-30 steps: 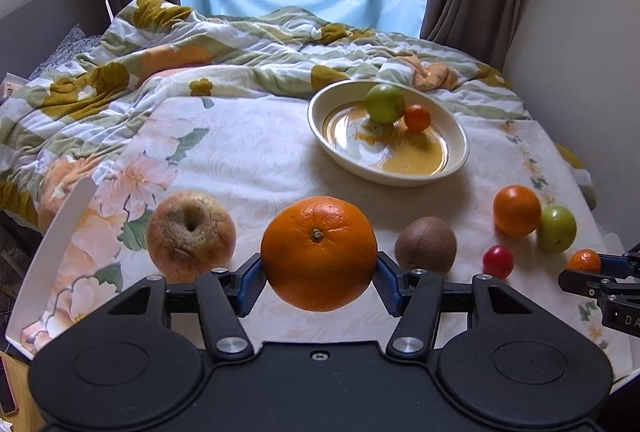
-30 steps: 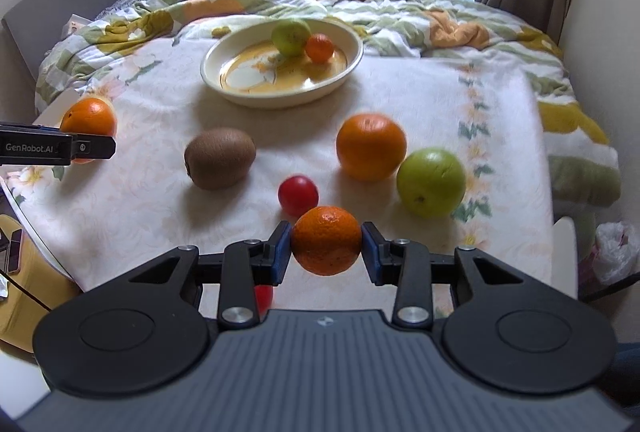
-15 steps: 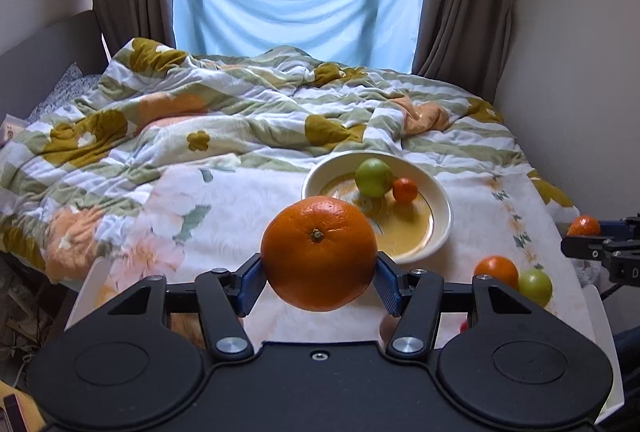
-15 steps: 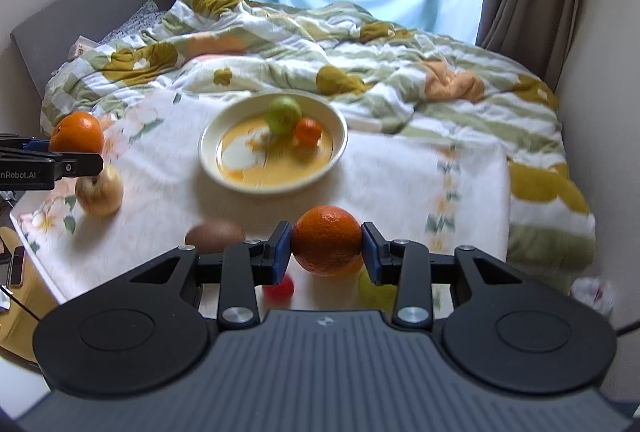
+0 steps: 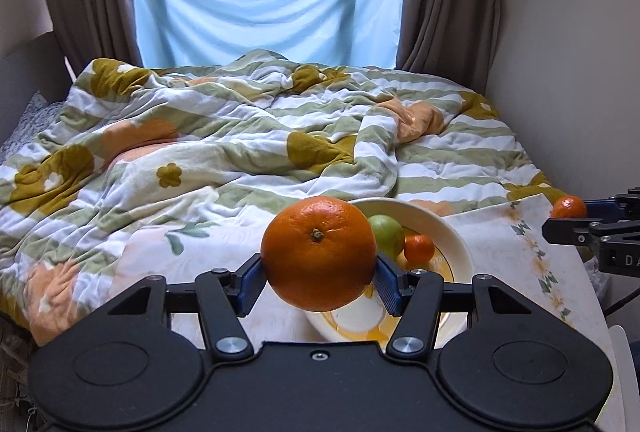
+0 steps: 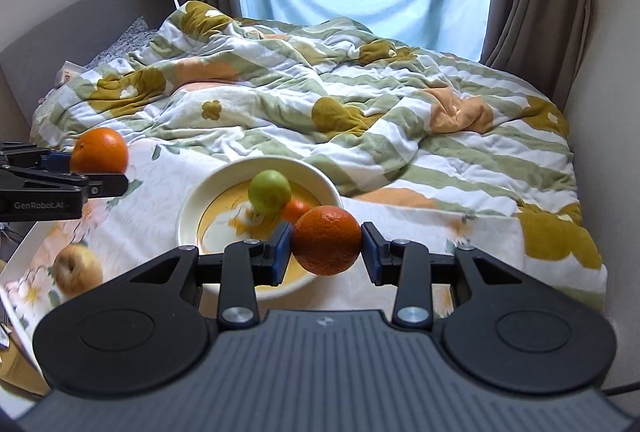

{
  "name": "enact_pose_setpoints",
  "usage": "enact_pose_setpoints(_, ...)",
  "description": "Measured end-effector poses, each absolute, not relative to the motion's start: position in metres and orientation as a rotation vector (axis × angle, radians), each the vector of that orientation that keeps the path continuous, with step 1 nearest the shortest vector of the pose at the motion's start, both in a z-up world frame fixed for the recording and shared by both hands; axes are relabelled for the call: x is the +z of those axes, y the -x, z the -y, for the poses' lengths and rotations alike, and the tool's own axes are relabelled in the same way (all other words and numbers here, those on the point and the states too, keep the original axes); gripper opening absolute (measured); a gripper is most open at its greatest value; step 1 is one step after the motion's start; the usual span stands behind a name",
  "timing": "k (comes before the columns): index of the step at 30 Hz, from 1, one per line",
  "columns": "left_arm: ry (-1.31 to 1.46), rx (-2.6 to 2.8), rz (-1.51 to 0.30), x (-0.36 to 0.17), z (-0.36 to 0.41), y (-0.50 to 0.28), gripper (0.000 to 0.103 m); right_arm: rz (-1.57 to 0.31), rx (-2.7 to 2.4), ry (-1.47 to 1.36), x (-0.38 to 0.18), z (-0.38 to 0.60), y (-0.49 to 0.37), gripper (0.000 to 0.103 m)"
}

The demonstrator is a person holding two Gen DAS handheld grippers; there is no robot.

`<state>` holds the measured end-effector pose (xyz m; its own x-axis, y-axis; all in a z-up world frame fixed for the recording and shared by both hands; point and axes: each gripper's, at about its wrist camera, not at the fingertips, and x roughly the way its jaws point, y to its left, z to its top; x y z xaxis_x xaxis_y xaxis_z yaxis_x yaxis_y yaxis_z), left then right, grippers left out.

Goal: Organize fruits
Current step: 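Carry the large orange into the white bowl and release it with the left gripper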

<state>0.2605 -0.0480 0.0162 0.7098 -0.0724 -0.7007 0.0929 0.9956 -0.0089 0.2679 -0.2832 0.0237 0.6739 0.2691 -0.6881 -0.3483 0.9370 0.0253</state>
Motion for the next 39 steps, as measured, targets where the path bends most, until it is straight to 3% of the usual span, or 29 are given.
enact_pose_setpoints(13, -0.113, -0.175, -0.867, -0.044, 0.055, -0.346, 0.062, -0.831, 0.316, 0.085, -0.009, 0.263, -0.348, 0.052)
enact_pose_setpoints(27, -0.276, -0.223, -0.876, -0.077, 0.072, -0.370, 0.063, -0.898, 0.289, 0.073, -0.035, 0.260, -0.389, 0.052)
enact_pose_setpoints(29, -0.267, -0.230, -0.874, -0.078, 0.071, -0.369, 0.069, -0.902, 0.289, 0.071, -0.036, 0.259, -0.392, 0.052)
enact_pose_setpoints(31, -0.273, -0.227, -0.844, -0.074, 0.072, -0.367, 0.097, -0.905, 0.290, 0.071, -0.038, 0.257, -0.394, 0.052)
enact_pose_setpoints(32, -0.273, -0.226, -0.835, -0.072, 0.071, -0.366, 0.103, -0.906, 0.290, 0.070, -0.038, 0.257, -0.395, 0.052)
enact_pose_setpoints(39, -0.207, -0.217, -0.865, -0.060, 0.061, -0.353, 0.103, -0.915, 0.299, 0.064, -0.039, 0.253, -0.396, 0.052)
